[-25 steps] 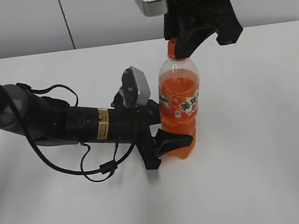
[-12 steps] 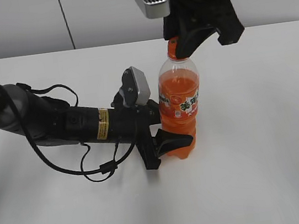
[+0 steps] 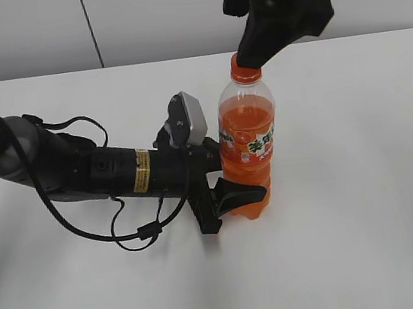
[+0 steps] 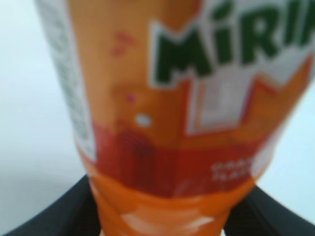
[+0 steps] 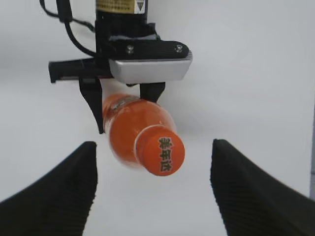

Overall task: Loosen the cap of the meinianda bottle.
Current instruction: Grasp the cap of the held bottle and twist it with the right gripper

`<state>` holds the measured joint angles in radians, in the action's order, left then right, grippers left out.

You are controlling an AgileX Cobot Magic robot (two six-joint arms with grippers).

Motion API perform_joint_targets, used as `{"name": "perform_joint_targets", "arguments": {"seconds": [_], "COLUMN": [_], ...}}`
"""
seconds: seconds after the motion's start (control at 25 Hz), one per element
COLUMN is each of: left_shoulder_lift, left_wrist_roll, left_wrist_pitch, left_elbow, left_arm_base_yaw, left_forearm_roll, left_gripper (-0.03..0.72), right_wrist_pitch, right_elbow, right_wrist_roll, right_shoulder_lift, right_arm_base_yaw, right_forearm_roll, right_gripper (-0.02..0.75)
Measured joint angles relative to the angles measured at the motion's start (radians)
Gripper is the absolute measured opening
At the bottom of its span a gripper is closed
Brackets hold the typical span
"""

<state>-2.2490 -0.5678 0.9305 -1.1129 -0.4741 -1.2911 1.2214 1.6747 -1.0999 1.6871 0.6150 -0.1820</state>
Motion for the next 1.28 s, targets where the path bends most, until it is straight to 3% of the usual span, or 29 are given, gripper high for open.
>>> {"name": "perform_joint_targets", "arguments": {"seconds": [0.16, 0.24, 0.4, 0.56, 0.88, 1.28], "left_shoulder_lift": [0.000, 0.000, 0.000, 0.000, 0.000, 0.000], "left_wrist_roll": [0.000, 0.000, 0.000, 0.000, 0.000, 0.000], "left_wrist_pitch": [0.000, 0.000, 0.000, 0.000, 0.000, 0.000], "left_elbow": [0.000, 0.000, 0.000, 0.000, 0.000, 0.000], "left_arm_base_yaw": [0.000, 0.000, 0.000, 0.000, 0.000, 0.000], "left_forearm_roll": [0.000, 0.000, 0.000, 0.000, 0.000, 0.000], "left_gripper": [0.410, 0.410, 0.410, 0.410, 0.410, 0.410], "right_wrist_pitch": [0.001, 0.001, 0.001, 0.001, 0.001, 0.001], "right_elbow": [0.000, 0.000, 0.000, 0.000, 0.000, 0.000], "right_wrist_roll": [0.421, 0.737, 1.184, 1.273, 1.286, 1.286], "right_shoulder_lift": [-0.011, -0.011, -0.011, -0.011, 0.033, 0.078], "right_arm_base_yaw": [0.000, 0.000, 0.000, 0.000, 0.000, 0.000], "right_forearm_roll": [-0.002, 0.013, 0.101, 0.145, 0.106, 0.102], "right_gripper": [0.543, 0.544, 0.543, 0.543, 0.543, 0.428]}}
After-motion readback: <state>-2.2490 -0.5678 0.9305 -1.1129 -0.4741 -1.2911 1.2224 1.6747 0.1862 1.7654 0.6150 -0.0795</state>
